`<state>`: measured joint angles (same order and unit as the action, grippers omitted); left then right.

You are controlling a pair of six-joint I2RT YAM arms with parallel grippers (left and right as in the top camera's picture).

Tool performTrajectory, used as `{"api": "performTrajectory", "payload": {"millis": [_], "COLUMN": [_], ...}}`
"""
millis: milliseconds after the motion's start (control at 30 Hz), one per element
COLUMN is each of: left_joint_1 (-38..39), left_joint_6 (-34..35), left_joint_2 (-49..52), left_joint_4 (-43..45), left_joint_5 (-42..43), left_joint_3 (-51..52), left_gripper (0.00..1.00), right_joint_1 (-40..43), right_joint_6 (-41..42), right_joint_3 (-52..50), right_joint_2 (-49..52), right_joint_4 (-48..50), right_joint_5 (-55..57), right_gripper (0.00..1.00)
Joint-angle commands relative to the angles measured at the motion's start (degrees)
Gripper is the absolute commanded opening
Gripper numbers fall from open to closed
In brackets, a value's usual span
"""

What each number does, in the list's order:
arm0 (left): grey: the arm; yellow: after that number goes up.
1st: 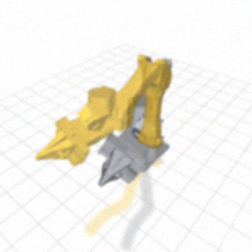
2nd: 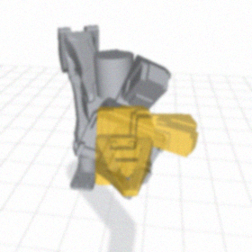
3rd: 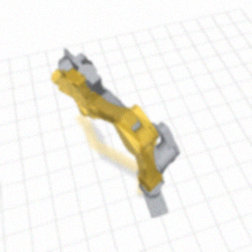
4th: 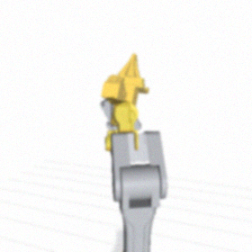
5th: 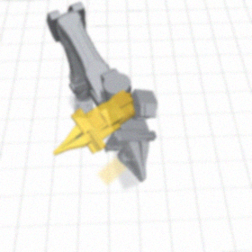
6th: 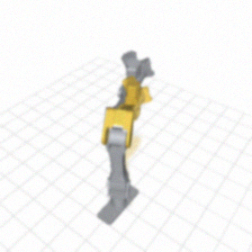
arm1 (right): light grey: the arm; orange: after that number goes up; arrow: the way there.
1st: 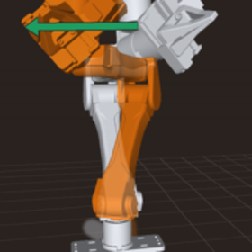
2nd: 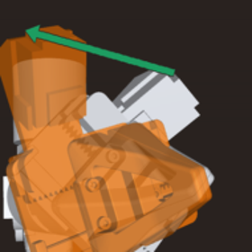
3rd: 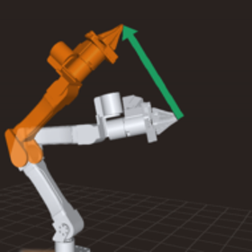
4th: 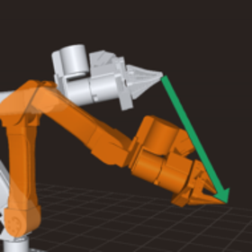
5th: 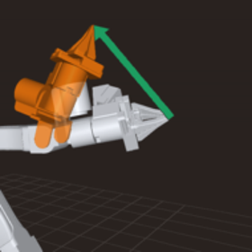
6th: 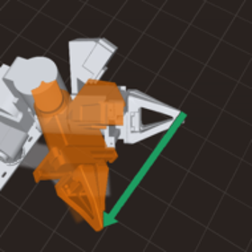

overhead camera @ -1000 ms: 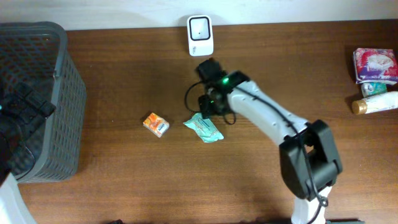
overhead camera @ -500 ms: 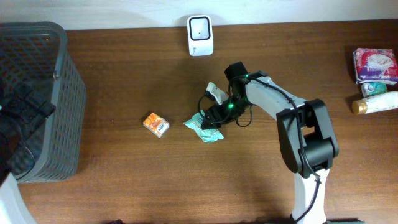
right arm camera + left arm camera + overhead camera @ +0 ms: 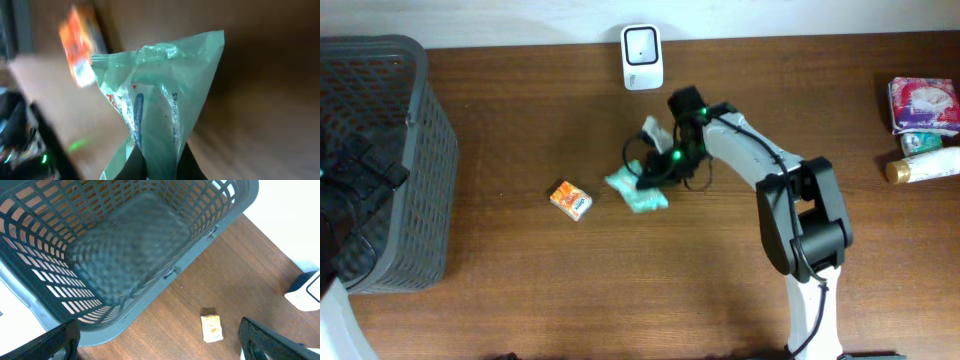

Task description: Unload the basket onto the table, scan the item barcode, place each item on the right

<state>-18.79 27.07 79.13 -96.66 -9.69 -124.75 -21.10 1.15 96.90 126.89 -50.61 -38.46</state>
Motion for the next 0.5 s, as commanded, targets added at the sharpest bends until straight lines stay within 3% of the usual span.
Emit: {"api": "performTrajectory", "payload": {"millis": [0, 233, 467], "left_joint_1": [-0.3, -0.3, -0.3], "left_joint_6": [0.5, 0.5, 0.5], "left_joint_2": [-0.1, -0.1, -0.1], "left_joint_4": [0.0, 0.0, 0.0], "left_joint_5": [-0.2, -0.2, -0.2], "left_joint_3": [0.0, 0.0, 0.0], "left_gripper": [0.99, 0.99, 0.99], "right_joint_1": [-0.3, -0.3, -0.2], "right_joint_6": [6.7, 6.7, 9.1], "right_joint_3": [10.3, 12.0, 12.0], "right_joint_2": [-4.3, -3.0, 5.3], "right_joint_4": [1.7, 30.1, 53.5], "right_joint_5": [13.1, 29.5, 31.7], "right_gripper": [0.04, 0.04, 0.04]}}
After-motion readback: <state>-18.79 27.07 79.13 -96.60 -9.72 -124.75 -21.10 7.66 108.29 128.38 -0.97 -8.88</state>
